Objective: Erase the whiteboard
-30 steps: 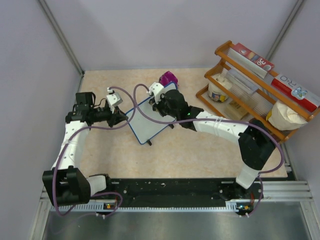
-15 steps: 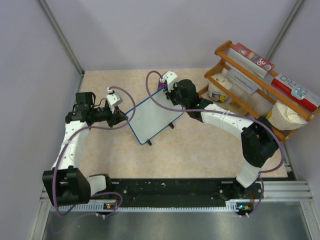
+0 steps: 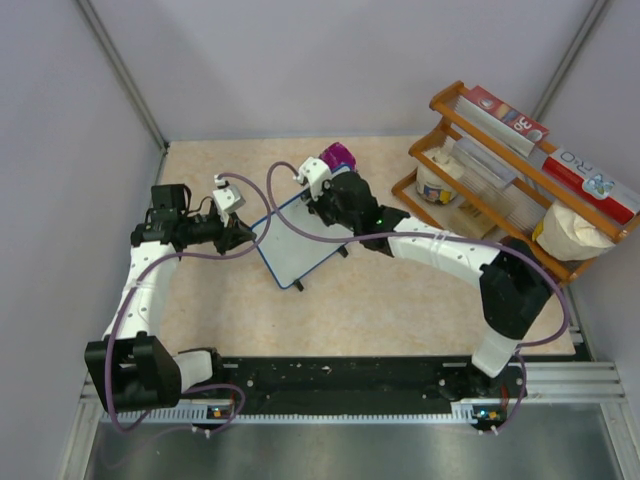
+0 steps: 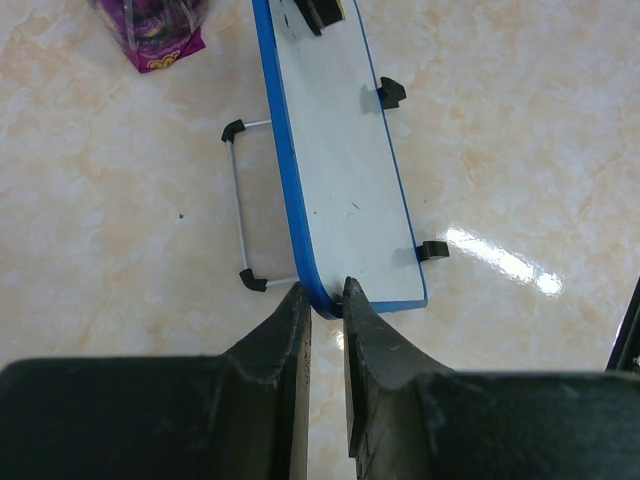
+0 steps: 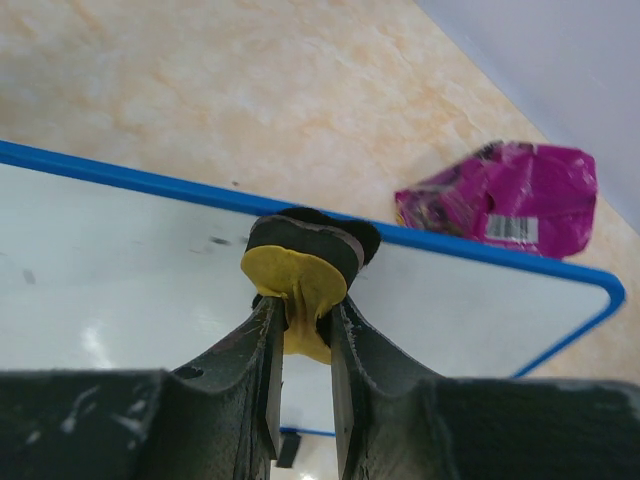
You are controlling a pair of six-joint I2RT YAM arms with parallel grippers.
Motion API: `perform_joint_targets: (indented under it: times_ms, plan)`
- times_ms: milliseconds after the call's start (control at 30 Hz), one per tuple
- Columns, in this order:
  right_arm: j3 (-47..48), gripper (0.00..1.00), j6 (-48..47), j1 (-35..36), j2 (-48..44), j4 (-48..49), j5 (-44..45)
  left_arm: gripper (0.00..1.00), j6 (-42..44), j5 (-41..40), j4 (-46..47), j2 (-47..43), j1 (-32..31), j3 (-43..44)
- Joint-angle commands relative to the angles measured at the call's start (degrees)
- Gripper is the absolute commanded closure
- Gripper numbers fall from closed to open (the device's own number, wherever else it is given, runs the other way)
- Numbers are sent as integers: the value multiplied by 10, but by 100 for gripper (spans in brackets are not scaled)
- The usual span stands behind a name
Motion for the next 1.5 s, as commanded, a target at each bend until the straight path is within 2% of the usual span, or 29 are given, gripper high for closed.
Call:
perform_joint_targets:
  times_ms: [0, 333, 533, 867, 1133, 1467]
  plan:
    - [53, 100, 13, 48, 1, -2, -3, 100, 35, -10, -10, 0, -3, 6]
    - [108, 100, 12, 109, 65, -28, 9, 100, 36, -7, -11, -6, -3, 4]
    - [81, 100, -6, 108, 57, -15, 33, 100, 40, -9, -13, -7, -3, 5]
    - [31, 100, -23, 27, 12, 19, 35, 100, 40, -10, -15, -7, -3, 7]
    - [37, 100, -35, -45, 13, 35, 32, 100, 43, -13, -18, -7, -3, 7]
    - [59, 100, -15, -45, 26, 15, 17, 100, 44, -11, -17, -7, -3, 9]
